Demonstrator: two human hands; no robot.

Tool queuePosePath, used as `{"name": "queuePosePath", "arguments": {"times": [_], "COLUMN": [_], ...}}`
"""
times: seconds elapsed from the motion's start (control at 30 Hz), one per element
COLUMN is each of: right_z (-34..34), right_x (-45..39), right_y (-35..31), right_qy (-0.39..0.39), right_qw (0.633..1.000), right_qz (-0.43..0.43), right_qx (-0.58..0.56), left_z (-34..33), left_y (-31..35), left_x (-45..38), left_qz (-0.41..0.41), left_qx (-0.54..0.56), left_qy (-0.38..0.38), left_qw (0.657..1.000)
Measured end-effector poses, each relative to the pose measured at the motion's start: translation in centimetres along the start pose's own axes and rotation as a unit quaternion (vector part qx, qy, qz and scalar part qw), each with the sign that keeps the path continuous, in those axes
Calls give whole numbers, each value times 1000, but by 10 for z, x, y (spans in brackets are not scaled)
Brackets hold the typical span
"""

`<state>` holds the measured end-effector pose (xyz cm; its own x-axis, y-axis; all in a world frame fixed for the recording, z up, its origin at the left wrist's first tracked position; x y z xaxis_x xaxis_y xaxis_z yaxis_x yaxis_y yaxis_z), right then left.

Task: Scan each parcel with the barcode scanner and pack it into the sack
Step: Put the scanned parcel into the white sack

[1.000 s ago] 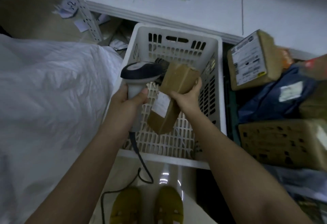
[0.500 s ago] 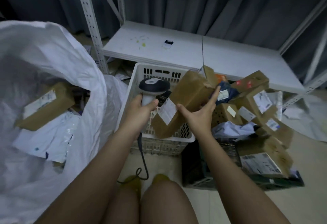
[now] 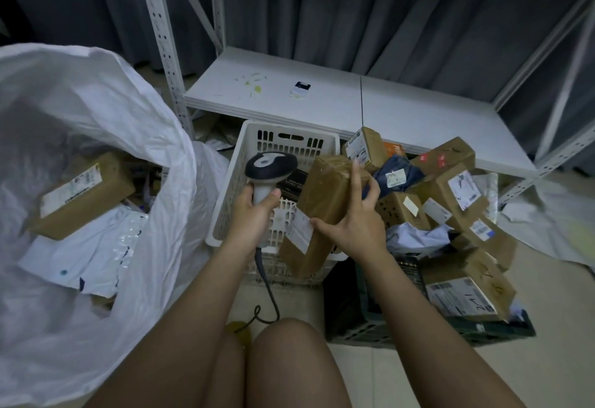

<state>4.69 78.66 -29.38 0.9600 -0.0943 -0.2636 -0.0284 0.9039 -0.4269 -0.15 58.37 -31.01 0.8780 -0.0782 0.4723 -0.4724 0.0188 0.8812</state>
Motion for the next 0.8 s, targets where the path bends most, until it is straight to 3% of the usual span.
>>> {"name": "queuePosePath", "arguments": {"times": [0.23,0.33,0.57,0.63,0.73,0.8], "right_z": [17,32,43,49,72,74], "right_x": [-5,-18,-27,-23,-9,7], "right_y": [4,-3,-4,-8,-13,-5], "right_qy": [62,74,-96,-114,-29,17], "right_qw": [995,996,993,992,999,997], "right_qz": [-33,-16,-56,-48,-40,-54], "right_qx": [-67,-40,30,27,22,-56], "left_z": [2,3,6,7,12,18], "left_y": [-3,-5,-7,-8,-3,-1], "left_x": [-3,1,12,16,21,23], "left_qz": [-4,-7,-10,-10,-28,-39], "left_qx": [13,7,10,10,4,10], "left_qy": [-2,0,-4,-5,-4,-1], "left_qw": [1000,1000,1000,1000,1000,999]}}
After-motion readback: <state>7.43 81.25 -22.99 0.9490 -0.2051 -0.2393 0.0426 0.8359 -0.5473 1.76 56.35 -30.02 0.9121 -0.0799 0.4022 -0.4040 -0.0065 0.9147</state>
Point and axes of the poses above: each hand's wrist, its own x-axis away from the middle knuckle, its own z-axis out of the back of the hand, y = z × x, the point moved 9 cm from there along -x, towards the middle knuckle, and after that the axes turned 14 degrees about z, right-handed, at the moved point
